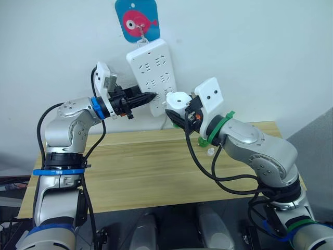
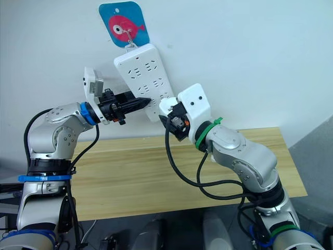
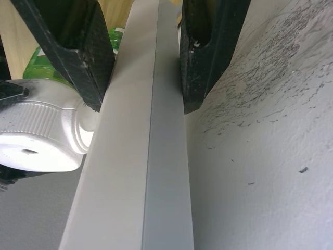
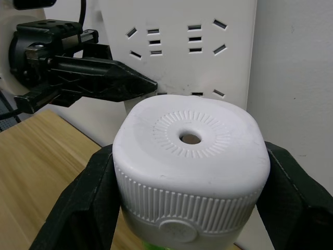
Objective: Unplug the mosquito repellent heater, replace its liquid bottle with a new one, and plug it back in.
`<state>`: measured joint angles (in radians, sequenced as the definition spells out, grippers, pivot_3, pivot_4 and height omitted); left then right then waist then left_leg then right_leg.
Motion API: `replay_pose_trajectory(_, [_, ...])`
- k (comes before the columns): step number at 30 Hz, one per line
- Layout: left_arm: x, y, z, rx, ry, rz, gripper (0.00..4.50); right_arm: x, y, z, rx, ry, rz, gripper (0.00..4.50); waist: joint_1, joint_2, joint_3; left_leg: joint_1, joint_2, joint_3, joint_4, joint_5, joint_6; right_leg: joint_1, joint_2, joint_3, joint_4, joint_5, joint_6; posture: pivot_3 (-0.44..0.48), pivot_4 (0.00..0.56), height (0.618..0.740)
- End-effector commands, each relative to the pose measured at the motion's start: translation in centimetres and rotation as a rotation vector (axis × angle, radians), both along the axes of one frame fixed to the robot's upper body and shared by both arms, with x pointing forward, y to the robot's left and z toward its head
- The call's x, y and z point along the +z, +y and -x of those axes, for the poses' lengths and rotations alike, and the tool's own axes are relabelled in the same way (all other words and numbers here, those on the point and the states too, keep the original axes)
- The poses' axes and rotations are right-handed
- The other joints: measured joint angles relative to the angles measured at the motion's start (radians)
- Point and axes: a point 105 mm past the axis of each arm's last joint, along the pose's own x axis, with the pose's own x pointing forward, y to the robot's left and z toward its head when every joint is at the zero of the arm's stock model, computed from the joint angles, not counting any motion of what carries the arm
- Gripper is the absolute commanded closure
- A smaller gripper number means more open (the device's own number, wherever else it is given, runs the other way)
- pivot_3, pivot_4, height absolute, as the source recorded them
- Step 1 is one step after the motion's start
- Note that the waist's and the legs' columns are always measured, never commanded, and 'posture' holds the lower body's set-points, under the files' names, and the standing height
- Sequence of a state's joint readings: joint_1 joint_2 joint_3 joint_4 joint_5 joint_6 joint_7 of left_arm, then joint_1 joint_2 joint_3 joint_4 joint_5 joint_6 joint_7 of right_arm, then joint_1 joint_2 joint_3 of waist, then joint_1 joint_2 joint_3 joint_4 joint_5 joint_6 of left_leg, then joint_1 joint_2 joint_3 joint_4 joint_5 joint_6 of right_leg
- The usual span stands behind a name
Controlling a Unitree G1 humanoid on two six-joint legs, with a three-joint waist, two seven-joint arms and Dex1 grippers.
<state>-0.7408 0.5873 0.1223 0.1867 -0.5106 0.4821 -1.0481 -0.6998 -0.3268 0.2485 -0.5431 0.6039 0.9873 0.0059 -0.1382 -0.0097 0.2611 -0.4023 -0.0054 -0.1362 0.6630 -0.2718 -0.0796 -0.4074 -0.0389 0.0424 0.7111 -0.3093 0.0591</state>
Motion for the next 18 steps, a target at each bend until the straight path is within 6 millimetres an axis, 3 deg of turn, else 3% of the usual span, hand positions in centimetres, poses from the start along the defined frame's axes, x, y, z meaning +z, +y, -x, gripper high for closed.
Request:
replay_pose_trajectory(1, [0.7,-0.8,0.9,-0.049,-0.041,-0.015,3.16,1.6,0.1,0.2,0.004,-0.071,-0.012,1.36,0.0,0.0,0.0,0.0,0.0,0.0,0.0,0.0,0.0,0.0,0.0,0.0,0.0,0.0,0.0,-0.151,0.2,0.734])
replay_pose_trajectory(10, [0.6,-1.0,1.1,-0.057,-0.037,-0.018,3.16,1.7,0.8,0.0,0.031,-0.064,-0.002,1.36,-0.003,0.0,0.0,0.0,0.0,0.0,0.0,0.0,0.0,0.0,0.0,0.0,0.0,0.0,0.0,-0.157,0.2,0.734])
replay_pose_trajectory(18, [0.5,-1.3,1.3,-0.07,-0.028,-0.01,3.16,2.0,1.4,-1.5,-0.002,-0.063,-0.022,1.36,-0.007,0.0,0.0,0.001,0.0,0.001,0.0,0.0,0.0,0.0,0.0,0.001,0.001,0.0,0.0,-0.155,0.2,0.734])
